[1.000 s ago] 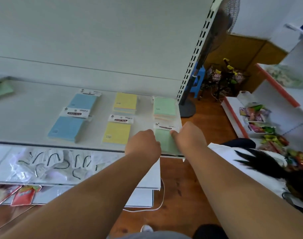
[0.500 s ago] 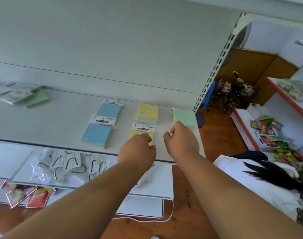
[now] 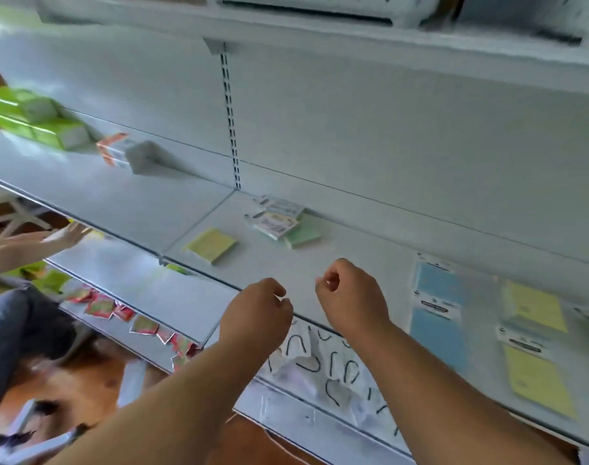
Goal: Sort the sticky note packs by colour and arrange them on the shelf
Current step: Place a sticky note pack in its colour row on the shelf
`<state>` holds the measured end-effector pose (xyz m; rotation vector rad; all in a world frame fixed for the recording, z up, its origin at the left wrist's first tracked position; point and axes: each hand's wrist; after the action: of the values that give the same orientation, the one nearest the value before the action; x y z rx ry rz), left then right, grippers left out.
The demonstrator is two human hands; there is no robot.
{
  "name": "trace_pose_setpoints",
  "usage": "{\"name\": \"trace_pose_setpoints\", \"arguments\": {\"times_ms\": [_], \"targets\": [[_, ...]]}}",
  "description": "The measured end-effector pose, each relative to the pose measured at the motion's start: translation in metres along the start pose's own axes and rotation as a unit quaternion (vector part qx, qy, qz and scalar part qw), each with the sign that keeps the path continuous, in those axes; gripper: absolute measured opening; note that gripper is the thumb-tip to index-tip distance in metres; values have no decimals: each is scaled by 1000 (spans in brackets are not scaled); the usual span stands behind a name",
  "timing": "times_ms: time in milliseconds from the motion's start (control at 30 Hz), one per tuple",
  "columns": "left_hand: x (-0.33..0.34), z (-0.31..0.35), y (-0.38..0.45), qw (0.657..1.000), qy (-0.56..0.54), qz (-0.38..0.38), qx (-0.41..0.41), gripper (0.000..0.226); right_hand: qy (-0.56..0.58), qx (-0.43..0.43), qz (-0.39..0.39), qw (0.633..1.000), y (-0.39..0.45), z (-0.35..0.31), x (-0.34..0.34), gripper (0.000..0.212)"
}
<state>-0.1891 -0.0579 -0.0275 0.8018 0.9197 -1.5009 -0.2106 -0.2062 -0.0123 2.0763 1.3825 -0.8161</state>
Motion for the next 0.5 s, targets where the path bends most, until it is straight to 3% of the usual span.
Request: {"name": "trace_pose_setpoints", "arguments": {"times_ms": [233,333,500], "targets": [[-26,-67,68,987,-82,35,-132,40,18,-72,-122,990,79,-58,75,14],[-33,-85,87,980,-114,7,-165,51,14,-72,-180,981,106,-78,110,29],[-39,-102,117,980,-147,-28,-128,46,-115,-43,-142,982,135,-88,139,38]]}}
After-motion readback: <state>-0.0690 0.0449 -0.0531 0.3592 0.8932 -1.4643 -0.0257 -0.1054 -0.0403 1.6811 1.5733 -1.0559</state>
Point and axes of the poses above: each hand's wrist, its own y-axis towards the middle knuckle, its own x-axis out of the palm, z = x × y, and after that the axes turned 8 degrees about y, right-handed
